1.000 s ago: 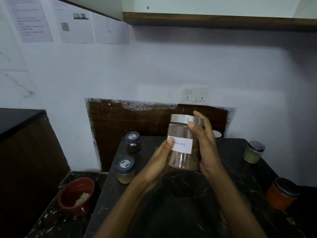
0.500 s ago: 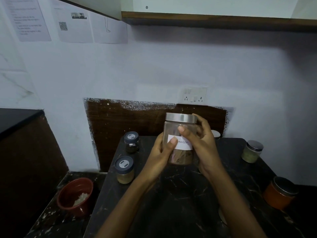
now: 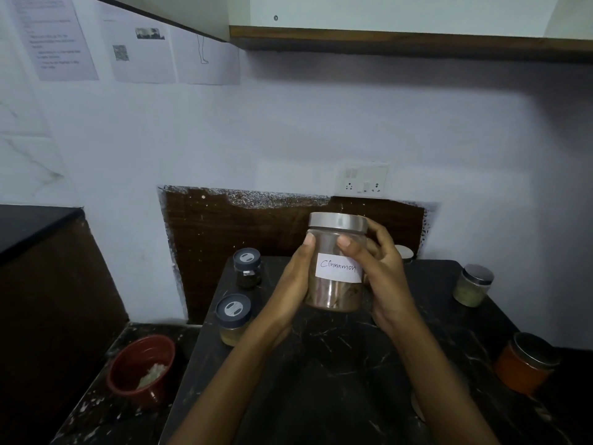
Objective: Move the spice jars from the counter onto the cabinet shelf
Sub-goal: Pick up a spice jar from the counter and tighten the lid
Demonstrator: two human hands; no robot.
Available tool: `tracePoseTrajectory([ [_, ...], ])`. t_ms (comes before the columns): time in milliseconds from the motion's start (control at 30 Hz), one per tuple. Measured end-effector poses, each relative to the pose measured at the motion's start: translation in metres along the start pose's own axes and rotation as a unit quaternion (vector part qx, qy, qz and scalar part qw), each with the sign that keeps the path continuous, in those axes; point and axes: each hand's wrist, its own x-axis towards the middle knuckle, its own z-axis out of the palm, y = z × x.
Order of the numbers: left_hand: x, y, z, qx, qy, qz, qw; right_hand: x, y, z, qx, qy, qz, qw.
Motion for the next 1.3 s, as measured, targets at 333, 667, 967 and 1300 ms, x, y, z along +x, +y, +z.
tracePoseTrajectory([
  [333, 0.01, 0.021, -0.01, -0.017, 0.006, 0.043, 0.999, 0.014, -0.024, 0.0, -0.055, -0.102, 0.019, 0.993],
  [667, 0.06, 0.128, -0.039, 0.132, 0.02, 0.176, 0.975, 0.078, -0.1, 0.033, -0.078, -0.091, -0.064, 0.991],
  [967, 0.123, 0.21, -0.057, 0.206, 0.083, 0.254, 0.941, 0.168, -0.154, 0.056, -0.079, -0.089, -0.144, 0.982],
  [1300, 0.201, 0.282, -0.07, 0.193, 0.101, 0.306, 0.927, 0.264, -0.213, 0.084, -0.079, -0.103, -0.214, 0.968],
])
